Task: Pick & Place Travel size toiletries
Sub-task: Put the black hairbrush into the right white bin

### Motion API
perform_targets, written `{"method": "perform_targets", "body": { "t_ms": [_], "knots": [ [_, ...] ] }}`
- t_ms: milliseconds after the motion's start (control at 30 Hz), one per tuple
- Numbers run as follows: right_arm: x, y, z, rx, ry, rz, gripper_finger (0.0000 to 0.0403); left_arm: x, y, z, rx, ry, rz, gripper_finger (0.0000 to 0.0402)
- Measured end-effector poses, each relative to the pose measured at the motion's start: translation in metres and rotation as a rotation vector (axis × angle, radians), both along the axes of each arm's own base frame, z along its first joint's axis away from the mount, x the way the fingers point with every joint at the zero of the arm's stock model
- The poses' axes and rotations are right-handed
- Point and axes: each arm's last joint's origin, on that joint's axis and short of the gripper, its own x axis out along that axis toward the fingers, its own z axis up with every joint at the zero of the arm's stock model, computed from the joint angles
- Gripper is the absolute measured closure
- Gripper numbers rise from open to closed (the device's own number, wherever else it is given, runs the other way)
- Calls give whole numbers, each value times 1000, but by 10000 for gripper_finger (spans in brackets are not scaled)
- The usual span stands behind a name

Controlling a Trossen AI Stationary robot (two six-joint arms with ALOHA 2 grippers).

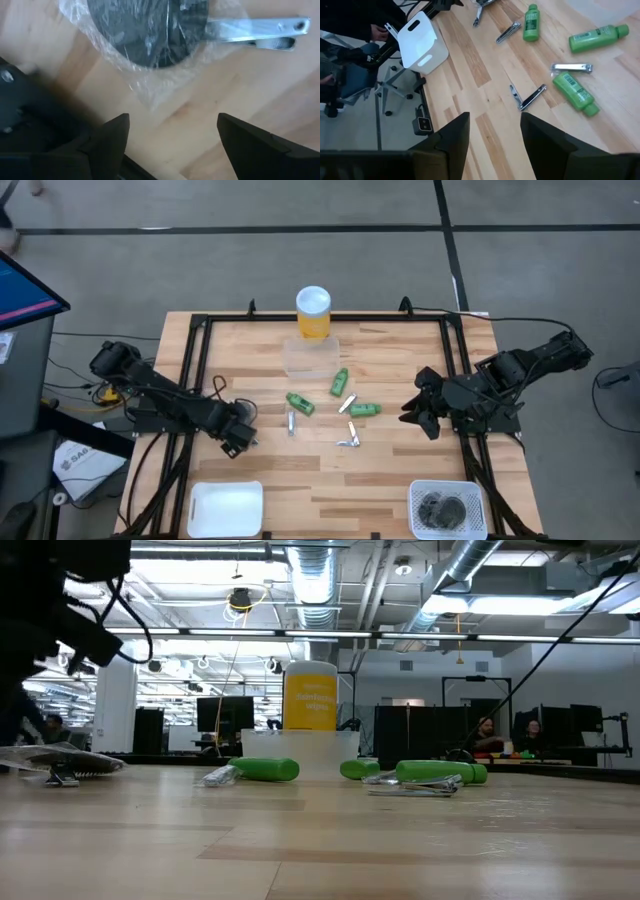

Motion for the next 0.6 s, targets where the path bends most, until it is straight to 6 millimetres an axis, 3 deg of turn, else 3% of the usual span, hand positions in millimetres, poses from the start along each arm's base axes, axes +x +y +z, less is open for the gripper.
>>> {"method": "perform_targets", "body": {
  "t_ms": [600],
  "knots": [
    [2,-3,0,44,7,-33,233,7,-2,-32,83,146,-125,105]
  ]
}}
